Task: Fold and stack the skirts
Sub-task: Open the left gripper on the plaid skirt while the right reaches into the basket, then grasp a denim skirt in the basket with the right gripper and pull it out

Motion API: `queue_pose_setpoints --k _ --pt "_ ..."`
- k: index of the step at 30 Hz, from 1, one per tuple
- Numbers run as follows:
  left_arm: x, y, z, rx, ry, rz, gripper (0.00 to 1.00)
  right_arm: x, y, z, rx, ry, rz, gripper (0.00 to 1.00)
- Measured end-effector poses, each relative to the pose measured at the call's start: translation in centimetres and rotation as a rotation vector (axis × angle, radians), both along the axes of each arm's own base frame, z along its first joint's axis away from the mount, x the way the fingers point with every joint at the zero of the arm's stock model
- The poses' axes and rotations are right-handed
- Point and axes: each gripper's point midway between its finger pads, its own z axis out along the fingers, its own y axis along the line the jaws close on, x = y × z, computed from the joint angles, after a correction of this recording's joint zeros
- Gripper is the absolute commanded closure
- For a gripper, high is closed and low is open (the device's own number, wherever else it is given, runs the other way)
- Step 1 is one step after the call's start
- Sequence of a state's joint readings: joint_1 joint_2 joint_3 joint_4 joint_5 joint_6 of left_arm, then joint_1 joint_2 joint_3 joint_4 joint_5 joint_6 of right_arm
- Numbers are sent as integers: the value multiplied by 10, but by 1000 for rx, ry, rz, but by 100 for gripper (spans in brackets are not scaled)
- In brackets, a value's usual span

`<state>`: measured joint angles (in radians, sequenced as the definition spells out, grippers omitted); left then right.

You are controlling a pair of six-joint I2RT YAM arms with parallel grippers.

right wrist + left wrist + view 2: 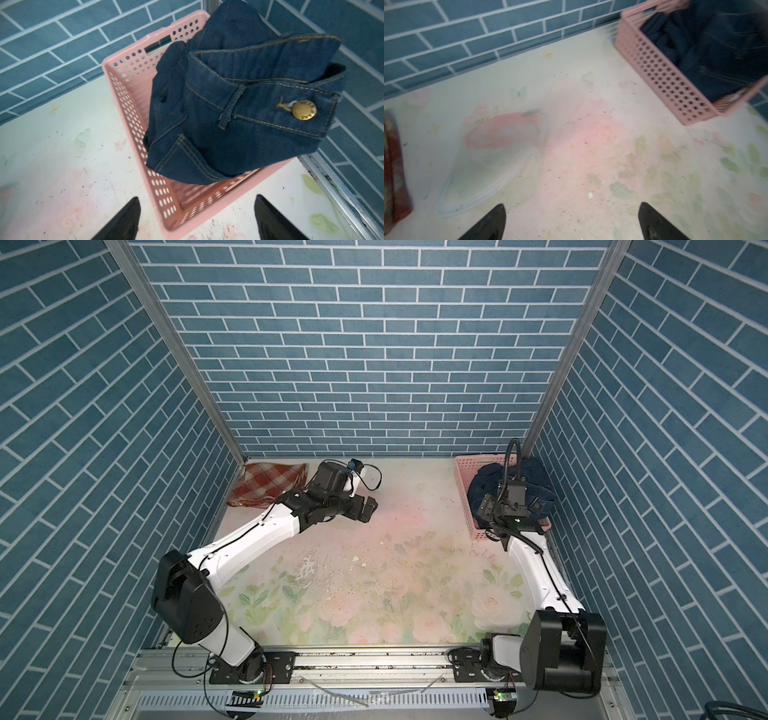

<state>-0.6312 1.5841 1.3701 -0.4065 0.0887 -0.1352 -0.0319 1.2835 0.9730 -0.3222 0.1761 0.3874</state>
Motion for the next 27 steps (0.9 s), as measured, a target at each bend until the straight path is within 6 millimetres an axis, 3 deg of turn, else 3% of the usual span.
queue_pose_setpoints --k 7,11,15,17,19,21,23,27 --pt "-29 -17 29 -92 -62 -170 0 10 -40 -33 100 74 -73 20" --pt "-32 -16 30 -78 -89 -200 1 13 -42 -60 146 141 -81 22" --pt "-27 -11 22 -65 -87 -199 0 34 -44 -73 170 175 -82 29" --pt "-20 -6 17 -65 -73 -188 0 51 -46 -74 185 176 -84 42" --pt "-17 -3 12 -66 -61 -181 0 69 -48 -75 196 175 -85 64" --pt "-15 -1 9 -62 -56 -173 0 81 -50 -75 203 169 -87 93" --pt "-12 1 6 -57 -54 -165 1 83 -50 -73 205 166 -86 100" --pt "-2 6 -9 -34 1 -117 1 83 -49 -52 188 136 -78 100"
